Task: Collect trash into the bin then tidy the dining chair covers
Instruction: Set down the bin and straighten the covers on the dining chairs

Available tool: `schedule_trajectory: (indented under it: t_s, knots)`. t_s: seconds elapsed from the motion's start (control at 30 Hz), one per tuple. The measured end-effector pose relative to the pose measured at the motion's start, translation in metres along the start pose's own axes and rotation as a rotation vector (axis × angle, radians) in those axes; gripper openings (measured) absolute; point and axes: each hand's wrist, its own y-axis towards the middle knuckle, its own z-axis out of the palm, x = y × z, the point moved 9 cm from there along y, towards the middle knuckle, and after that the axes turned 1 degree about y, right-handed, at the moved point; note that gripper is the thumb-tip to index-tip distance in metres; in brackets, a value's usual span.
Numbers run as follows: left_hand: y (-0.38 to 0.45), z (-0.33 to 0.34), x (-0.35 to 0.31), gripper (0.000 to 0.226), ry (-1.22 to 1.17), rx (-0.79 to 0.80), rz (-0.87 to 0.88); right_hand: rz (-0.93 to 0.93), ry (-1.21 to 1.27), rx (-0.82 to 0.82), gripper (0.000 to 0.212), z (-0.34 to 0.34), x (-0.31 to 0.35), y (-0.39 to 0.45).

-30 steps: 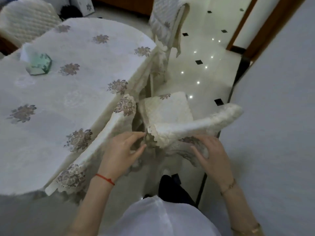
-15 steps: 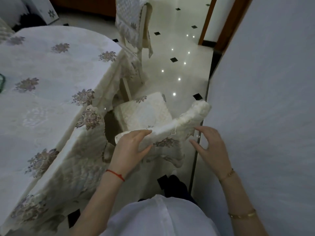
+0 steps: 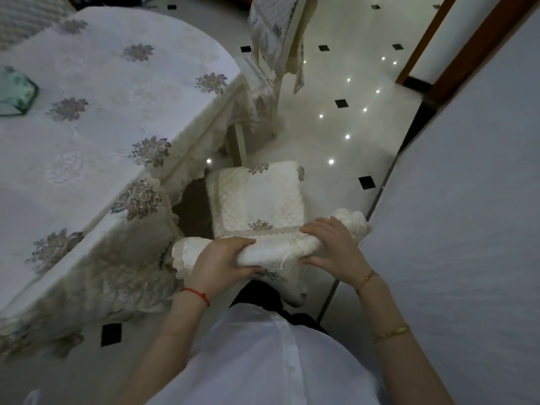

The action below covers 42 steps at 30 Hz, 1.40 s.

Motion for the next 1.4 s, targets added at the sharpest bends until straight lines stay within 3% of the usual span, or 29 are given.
schedule_trajectory:
  t_s: [0.3,0.57,0.73,1.13,1.4]
  knots:
    - [0.006,-0.008,0.014,0.057,0.010,-0.091,-0.092,-0.086,0.144,0.019,0.047,0.007,-0.017,0.024]
    - [0.026,-0.007,0.017,0.058,0.065,-0.127,-0.170,-0.133,0.180,0.058,0.054,-0.002,-0.031,0.054]
    - [0.039,-0.019,0.017,0.050,0.037,-0.186,-0.247,-0.192,0.206,0.089,0.047,-0.010,-0.036,0.098]
    - [0.081,-0.054,0.043,0.059,0.044,-0.359,-0.374,-0.352,0.222,0.258,0.052,-0.004,-0.027,0.217]
    - [0.122,-0.073,0.058,0.045,-0.024,-0.421,-0.449,-0.440,0.201,0.328,0.051,-0.005,-0.027,0.288]
